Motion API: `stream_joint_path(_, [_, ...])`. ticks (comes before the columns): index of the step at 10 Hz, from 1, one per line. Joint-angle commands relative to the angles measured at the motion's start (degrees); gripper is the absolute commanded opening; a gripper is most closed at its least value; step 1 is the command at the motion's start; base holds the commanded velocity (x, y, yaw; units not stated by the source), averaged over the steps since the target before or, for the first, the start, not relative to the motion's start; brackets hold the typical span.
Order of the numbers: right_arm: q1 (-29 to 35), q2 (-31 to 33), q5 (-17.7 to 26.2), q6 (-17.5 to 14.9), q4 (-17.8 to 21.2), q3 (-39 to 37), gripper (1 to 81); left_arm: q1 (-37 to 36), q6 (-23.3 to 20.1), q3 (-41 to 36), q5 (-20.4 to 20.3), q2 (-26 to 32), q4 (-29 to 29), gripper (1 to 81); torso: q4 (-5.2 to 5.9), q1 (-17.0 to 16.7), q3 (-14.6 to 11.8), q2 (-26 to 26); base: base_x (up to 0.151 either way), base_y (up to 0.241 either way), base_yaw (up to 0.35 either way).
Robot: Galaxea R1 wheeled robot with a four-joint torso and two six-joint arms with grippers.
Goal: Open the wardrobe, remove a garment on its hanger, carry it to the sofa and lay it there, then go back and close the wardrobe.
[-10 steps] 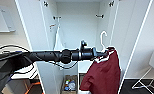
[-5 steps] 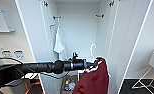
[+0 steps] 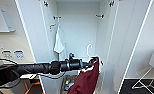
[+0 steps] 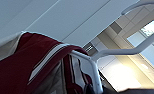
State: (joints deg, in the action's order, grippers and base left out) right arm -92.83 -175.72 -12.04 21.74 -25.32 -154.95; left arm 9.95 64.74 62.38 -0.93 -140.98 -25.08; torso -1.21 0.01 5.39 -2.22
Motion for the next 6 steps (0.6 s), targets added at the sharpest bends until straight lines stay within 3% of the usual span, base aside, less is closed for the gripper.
stream_joint_path(1, [1.8,-0.6,2.2,-0.1,0.2,0.7,81.1,-9.9,-0.4,-1.8,-4.8,-0.3,-1.4,1.0,0.00,0.0,0.0,0.0,0.000,0.000,0.000])
stream_joint_path(6, [2.0,-0.6,2.2,-0.1,0.2,0.7,81.1,-9.7,0.0,-1.8,-5.8,0.0,-1.2,1.0,0.00,0.0,0.0,0.0,0.000,0.000,0.000])
